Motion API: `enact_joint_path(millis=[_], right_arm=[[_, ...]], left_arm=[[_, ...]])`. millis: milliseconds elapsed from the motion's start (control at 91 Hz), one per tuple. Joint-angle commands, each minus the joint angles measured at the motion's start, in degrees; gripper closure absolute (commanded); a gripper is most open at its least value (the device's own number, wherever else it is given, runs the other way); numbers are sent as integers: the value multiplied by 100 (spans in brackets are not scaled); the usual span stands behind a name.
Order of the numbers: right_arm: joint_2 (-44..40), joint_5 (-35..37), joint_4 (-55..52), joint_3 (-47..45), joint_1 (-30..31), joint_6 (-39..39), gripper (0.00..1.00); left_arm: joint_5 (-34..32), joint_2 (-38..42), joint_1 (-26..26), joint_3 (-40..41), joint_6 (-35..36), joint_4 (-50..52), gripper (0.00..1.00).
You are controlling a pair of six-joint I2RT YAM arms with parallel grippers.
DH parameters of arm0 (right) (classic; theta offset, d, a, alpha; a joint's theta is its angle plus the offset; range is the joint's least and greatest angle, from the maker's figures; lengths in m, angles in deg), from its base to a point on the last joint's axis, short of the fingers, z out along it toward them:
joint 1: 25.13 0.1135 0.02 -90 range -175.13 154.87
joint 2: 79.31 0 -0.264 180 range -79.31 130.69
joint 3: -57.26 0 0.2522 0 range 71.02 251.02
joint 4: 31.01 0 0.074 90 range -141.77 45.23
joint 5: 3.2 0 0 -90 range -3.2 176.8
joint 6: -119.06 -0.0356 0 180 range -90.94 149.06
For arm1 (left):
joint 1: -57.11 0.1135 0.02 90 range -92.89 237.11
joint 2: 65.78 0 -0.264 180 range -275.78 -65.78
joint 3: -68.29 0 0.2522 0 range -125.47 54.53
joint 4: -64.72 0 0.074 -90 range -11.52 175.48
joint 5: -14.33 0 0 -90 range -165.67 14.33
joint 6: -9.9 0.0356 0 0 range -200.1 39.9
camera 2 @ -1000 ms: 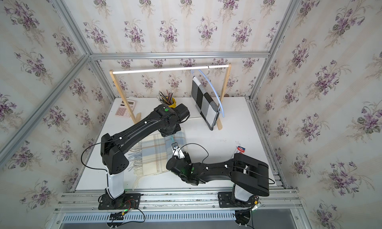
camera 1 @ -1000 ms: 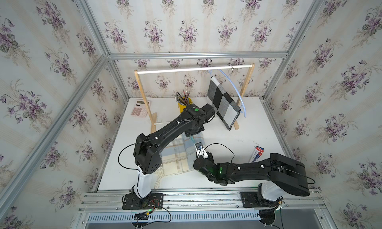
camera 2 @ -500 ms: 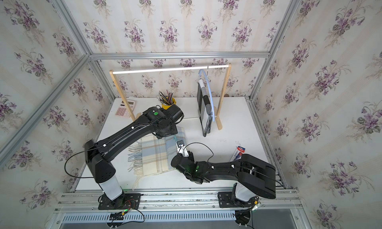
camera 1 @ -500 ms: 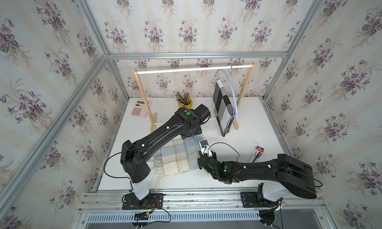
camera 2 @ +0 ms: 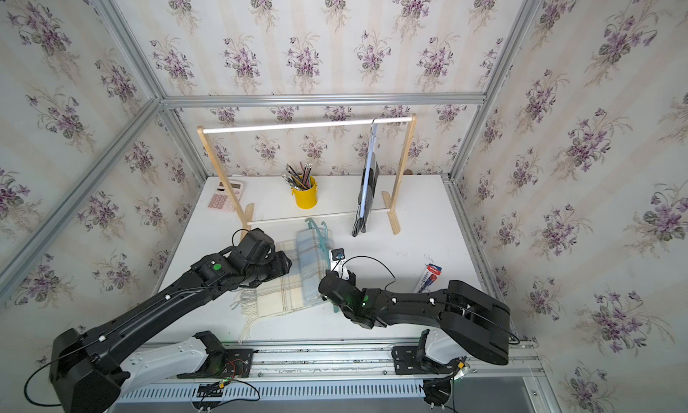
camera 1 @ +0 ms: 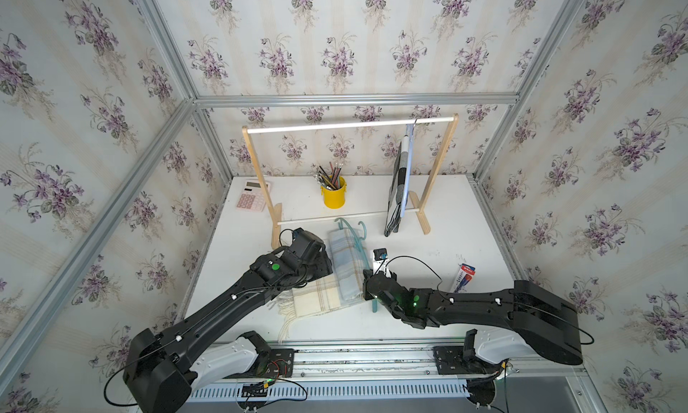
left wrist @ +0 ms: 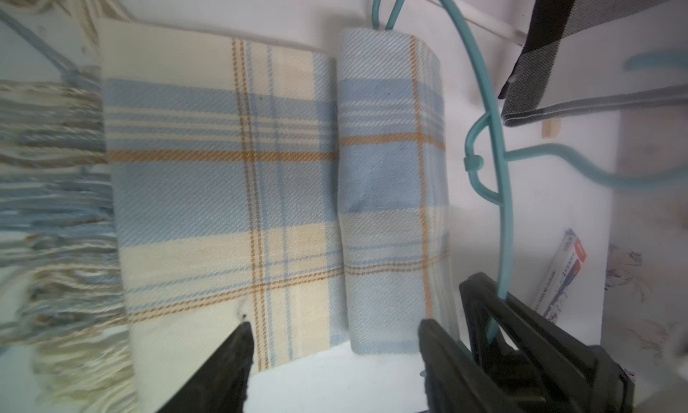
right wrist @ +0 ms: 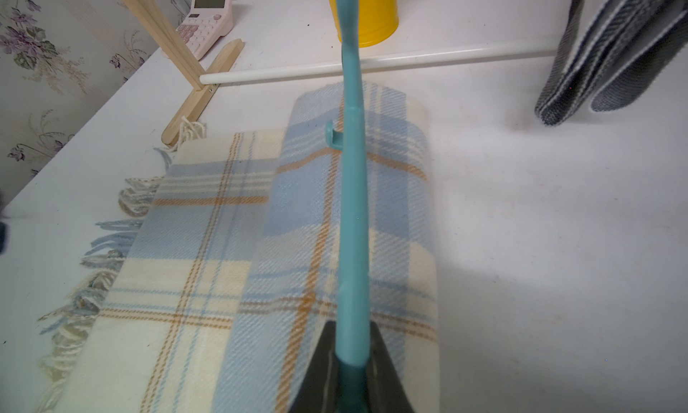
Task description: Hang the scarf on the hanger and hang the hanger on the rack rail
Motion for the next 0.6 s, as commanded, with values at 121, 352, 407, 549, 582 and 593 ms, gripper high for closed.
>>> enact_joint_path(millis=[121,352,407,549,582,593], right_arm=[[-35,-56,-83,-40,-49,-260,100],[-47,-81,-133,-46,-53,-307,100],[-62,-79,-151,-41,-49,-299,100],[-84,-113,-189,-47,-51,-324,100],[-91,-114,-196,-49,-53,-324,100],[-96,-114,-197,-49,-53,-324,100]], left_arm=[[1315,-1222,369,126,118,-1949,38],[1772,-2544,530,-190,200,-2147,44],[1805,-2710,545,-190,193,-2205,44],[1878,-3058,550,-302,228,-2202,49],[1898,-3120,548,-308,235,-2221,49],[1907,-3140,549,-306,232,-2225,50]])
